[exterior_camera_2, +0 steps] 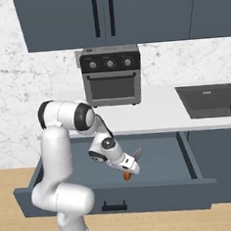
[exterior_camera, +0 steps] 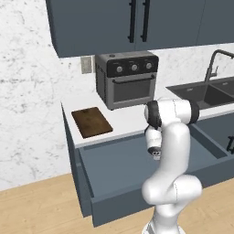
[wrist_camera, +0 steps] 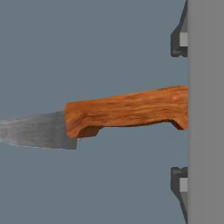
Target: Pick up the knife from the drawer and place it on the cutting board. Then place the meat from the plate to the cutting board.
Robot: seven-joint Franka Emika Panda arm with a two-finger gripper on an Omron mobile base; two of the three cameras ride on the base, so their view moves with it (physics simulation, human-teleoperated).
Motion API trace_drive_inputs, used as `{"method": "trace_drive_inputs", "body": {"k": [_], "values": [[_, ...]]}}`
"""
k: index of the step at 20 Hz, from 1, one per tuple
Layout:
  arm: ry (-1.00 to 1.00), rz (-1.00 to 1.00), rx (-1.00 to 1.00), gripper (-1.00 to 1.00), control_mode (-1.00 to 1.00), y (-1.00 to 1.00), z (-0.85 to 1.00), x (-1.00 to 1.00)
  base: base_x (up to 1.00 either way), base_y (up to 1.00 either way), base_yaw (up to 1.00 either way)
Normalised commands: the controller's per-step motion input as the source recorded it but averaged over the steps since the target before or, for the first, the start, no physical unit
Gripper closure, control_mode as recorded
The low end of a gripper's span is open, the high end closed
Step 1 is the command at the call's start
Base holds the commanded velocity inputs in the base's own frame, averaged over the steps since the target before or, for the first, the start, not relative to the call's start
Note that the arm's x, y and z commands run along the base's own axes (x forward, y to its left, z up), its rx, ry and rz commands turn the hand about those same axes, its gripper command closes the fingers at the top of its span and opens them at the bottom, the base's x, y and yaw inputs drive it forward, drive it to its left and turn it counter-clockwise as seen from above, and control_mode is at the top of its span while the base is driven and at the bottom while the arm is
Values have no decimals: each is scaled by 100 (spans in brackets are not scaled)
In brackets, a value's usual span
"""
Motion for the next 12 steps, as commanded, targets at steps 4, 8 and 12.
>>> {"method": "trace_drive_inputs", "body": {"k": [4,8,12], "values": [[22,-2,9,-100,-100,-29,0,17,0,0,0],[16,0,12,-100,-100,-46,0,36,0,0,0],[11,0,16,-100,-100,-54,1,56,0,0,0]]}}
